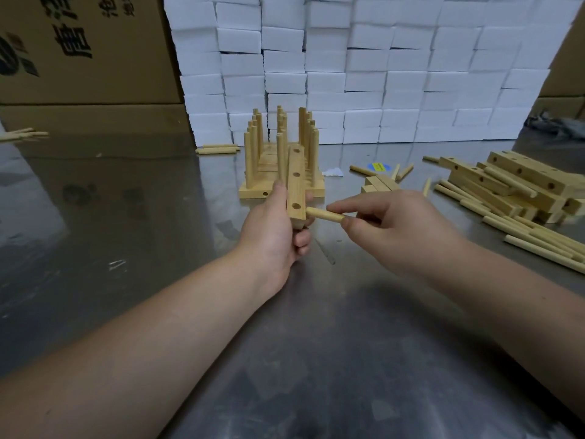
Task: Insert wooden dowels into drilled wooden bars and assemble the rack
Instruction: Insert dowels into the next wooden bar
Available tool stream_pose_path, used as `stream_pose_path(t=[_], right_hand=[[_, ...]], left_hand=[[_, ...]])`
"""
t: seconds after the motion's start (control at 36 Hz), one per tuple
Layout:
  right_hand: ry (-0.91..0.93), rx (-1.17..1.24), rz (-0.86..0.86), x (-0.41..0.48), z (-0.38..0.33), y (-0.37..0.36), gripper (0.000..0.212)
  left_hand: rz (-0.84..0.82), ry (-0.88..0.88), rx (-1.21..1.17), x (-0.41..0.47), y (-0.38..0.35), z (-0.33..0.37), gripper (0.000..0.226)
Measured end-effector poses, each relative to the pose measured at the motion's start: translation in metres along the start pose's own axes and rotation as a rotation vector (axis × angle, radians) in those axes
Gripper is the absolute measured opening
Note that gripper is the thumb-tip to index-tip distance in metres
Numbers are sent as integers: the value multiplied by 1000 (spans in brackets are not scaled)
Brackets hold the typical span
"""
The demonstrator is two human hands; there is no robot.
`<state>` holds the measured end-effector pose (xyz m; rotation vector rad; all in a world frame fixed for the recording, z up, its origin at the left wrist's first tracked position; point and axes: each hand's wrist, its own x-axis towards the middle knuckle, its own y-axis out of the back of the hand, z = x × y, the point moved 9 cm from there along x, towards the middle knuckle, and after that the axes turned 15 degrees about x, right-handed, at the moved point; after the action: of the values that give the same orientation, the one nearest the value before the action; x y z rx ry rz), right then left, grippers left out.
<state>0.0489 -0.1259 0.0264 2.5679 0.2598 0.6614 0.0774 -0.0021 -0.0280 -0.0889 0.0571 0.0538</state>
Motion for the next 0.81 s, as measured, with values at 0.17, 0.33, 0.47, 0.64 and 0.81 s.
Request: stream_pose_path(t=[0.17, 0.33, 0.47, 0.64, 0.81], right_hand=[[10, -79, 4, 2, -2, 1, 17], [6, -102, 36, 1, -4, 4, 17], [1, -88, 89, -1, -6, 10, 8], [12, -83, -11, -1, -6, -2, 21], [43, -132, -30, -2, -10, -6, 21]], left_hand=[[32, -74, 128, 2, 5, 3, 42], [33, -95, 117, 1, 5, 5, 30], [15, -83, 120, 2, 5, 3, 28], [16, -121, 176, 3, 4, 2, 25], [16, -153, 229, 4, 2, 1, 26]])
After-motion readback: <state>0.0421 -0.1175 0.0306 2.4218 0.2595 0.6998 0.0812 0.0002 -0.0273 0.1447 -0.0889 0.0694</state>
